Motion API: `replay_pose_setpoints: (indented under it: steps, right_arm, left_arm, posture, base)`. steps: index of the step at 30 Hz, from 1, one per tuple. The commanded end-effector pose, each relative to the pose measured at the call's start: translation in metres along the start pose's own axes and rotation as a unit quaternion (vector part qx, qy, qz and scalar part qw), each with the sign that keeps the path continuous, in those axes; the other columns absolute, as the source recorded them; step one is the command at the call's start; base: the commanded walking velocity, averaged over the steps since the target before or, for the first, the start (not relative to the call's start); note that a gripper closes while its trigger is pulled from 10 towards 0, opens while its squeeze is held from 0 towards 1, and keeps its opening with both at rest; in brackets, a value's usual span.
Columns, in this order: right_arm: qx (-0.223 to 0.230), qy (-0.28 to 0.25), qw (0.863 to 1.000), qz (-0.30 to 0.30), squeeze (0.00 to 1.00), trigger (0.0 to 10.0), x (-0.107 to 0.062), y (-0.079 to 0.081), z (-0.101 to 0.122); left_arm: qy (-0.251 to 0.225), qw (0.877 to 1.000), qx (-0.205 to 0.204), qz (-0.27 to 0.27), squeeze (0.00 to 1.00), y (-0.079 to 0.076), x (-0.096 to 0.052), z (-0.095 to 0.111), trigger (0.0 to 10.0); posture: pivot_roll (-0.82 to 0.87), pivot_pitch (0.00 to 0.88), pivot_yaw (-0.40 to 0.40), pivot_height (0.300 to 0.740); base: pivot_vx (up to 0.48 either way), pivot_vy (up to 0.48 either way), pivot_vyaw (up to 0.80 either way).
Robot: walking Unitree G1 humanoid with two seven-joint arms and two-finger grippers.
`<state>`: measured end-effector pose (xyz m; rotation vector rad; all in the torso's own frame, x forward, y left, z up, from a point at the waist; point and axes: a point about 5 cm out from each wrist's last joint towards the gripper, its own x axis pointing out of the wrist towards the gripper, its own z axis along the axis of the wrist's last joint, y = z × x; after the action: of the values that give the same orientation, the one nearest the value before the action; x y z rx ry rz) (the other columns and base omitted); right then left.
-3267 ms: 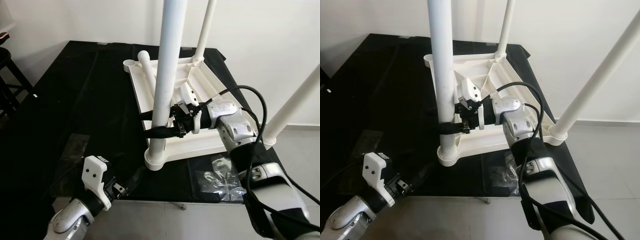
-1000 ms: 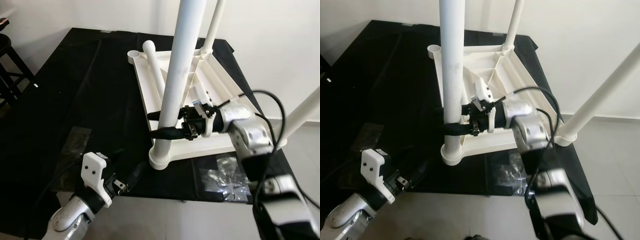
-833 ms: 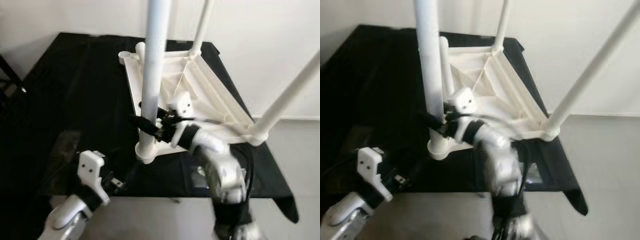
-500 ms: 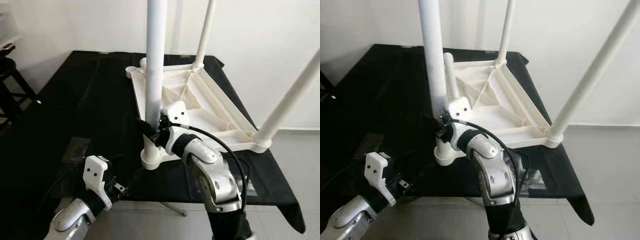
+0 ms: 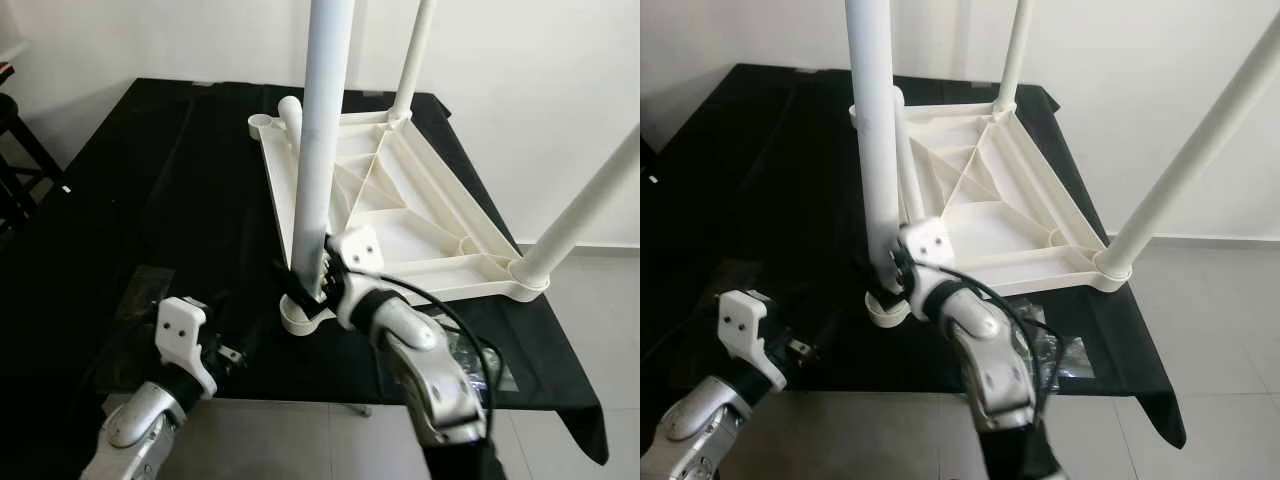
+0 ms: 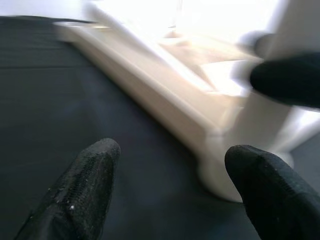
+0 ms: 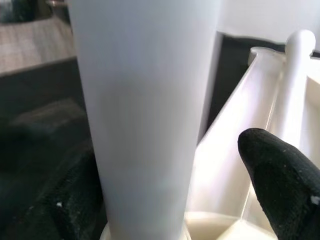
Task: Building children table
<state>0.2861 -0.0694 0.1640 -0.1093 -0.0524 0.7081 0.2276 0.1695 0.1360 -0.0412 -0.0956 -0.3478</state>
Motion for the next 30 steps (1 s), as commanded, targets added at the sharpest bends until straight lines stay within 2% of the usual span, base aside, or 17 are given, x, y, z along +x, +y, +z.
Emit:
replay_pose_setpoints:
  steps: [1, 2, 3, 5, 6, 7, 8, 10, 12, 13, 14, 19, 23, 26, 30]
  right_arm:
    - [-0.016, -0.014, 1.000, 0.003, 1.00, 10.0, -0.008, 0.001, 0.000]
    - [-0.017, -0.009, 1.000, -0.005, 1.00, 10.0, -0.013, -0.001, -0.004]
    - [-0.017, -0.009, 1.000, -0.005, 1.00, 10.0, -0.013, -0.001, -0.004]
    - [-0.018, -0.003, 1.000, -0.022, 1.00, 10.0, -0.021, -0.005, -0.010]
    - [-0.018, -0.003, 1.000, -0.022, 1.00, 10.0, -0.021, -0.005, -0.010]
    - [-0.018, 0.003, 0.999, -0.032, 1.00, 10.0, -0.026, -0.007, -0.014]
    - [-0.018, 0.003, 0.999, -0.032, 1.00, 10.0, -0.026, -0.007, -0.014]
    - [-0.019, 0.010, 0.999, -0.043, 1.00, 10.0, -0.034, -0.006, -0.021]
    - [-0.018, 0.010, 0.999, -0.051, 1.00, 10.0, -0.037, -0.007, -0.024]
    - [-0.014, 0.011, 0.998, -0.056, 0.56, 10.0, -0.038, -0.009, -0.027]
    - [-0.014, 0.011, 0.998, -0.058, 0.00, 10.0, -0.039, -0.011, -0.029]
    - [-0.013, 0.011, 0.999, -0.051, 0.00, 10.0, -0.039, -0.012, -0.034]
    - [-0.007, 0.008, 0.999, -0.033, 0.00, 10.0, -0.040, -0.010, -0.035]
    - [0.012, -0.001, 1.000, 0.004, 0.00, 10.0, -0.040, -0.006, -0.036]
    - [0.027, -0.004, 1.000, 0.015, 0.00, 10.0, -0.042, -0.005, -0.038]
  left_arm:
    - [0.017, 0.999, 0.013, 0.047, 0.00, 0.007, -0.007, -0.007, 10.0]
    - [0.024, 0.996, 0.027, 0.083, 0.00, 0.012, -0.011, -0.008, 10.0]
    - [0.024, 0.996, 0.027, 0.083, 0.00, 0.012, -0.011, -0.008, 10.0]
    - [0.030, 0.989, 0.049, 0.134, 0.00, 0.020, -0.018, -0.009, 10.0]
    - [0.030, 0.989, 0.049, 0.134, 0.00, 0.020, -0.018, -0.009, 10.0]
    - [0.041, 0.985, 0.055, 0.161, 0.00, 0.024, -0.023, -0.010, 10.0]
    - [0.041, 0.985, 0.055, 0.161, 0.00, 0.024, -0.023, -0.010, 10.0]
    - [0.068, 0.977, 0.050, 0.195, 0.00, 0.024, -0.033, -0.015, 10.0]
    - [0.075, 0.973, 0.050, 0.210, 0.00, 0.021, -0.038, -0.017, 10.0]
    - [0.078, 0.969, 0.055, 0.226, 0.00, 0.019, -0.042, -0.019, 10.0]
    - [0.077, 0.965, 0.057, 0.244, 0.00, 0.017, -0.044, -0.020, 10.0]
    - [0.082, 0.958, 0.067, 0.268, 0.00, 0.017, -0.044, -0.024, 10.0]
    - [0.090, 0.957, 0.069, 0.265, 0.00, 0.016, -0.042, -0.028, 10.0]
    - [0.094, 0.959, 0.063, 0.261, 0.00, 0.014, -0.041, -0.031, 10.0]
    - [0.101, 0.961, 0.068, 0.248, 0.00, 0.012, -0.036, -0.036, 10.0]
  posture:
    - [-0.21, 0.042, -0.057, 0.740]
    - [-0.22, 0.035, -0.050, 0.740]
    - [-0.22, 0.035, -0.050, 0.740]
    - [-0.22, 0.026, -0.044, 0.740]
    - [-0.22, 0.026, -0.044, 0.740]
    - [-0.22, 0.018, -0.040, 0.740]
    - [-0.22, 0.018, -0.040, 0.740]
    - [-0.22, 0.014, -0.039, 0.740]
    - [-0.21, 0.002, -0.042, 0.740]
    - [-0.21, 0.000, -0.047, 0.740]
    - [-0.20, 0.000, -0.053, 0.740]
    - [-0.20, 0.000, -0.064, 0.740]
    - [-0.20, 0.000, -0.067, 0.740]
    - [-0.19, 0.000, -0.064, 0.740]
    - [-0.20, 0.000, -0.058, 0.740]
  base:
    - [0.000, 0.000, 0.00]
    - [0.000, 0.000, 0.00]
    - [0.000, 0.000, 0.00]
    - [0.000, 0.000, 0.00]
    - [0.000, 0.000, 0.00]
    - [0.000, 0.000, 0.00]
    - [0.000, 0.000, 0.00]
    - [0.000, 0.000, 0.00]
    - [0.000, 0.000, 0.00]
    - [0.000, 0.000, 0.00]
    - [0.000, 0.000, 0.00]
    - [0.000, 0.000, 0.00]
    - [0.000, 0.000, 0.00]
    - [0.000, -0.480, 0.00]
    - [0.000, -0.480, 0.00]
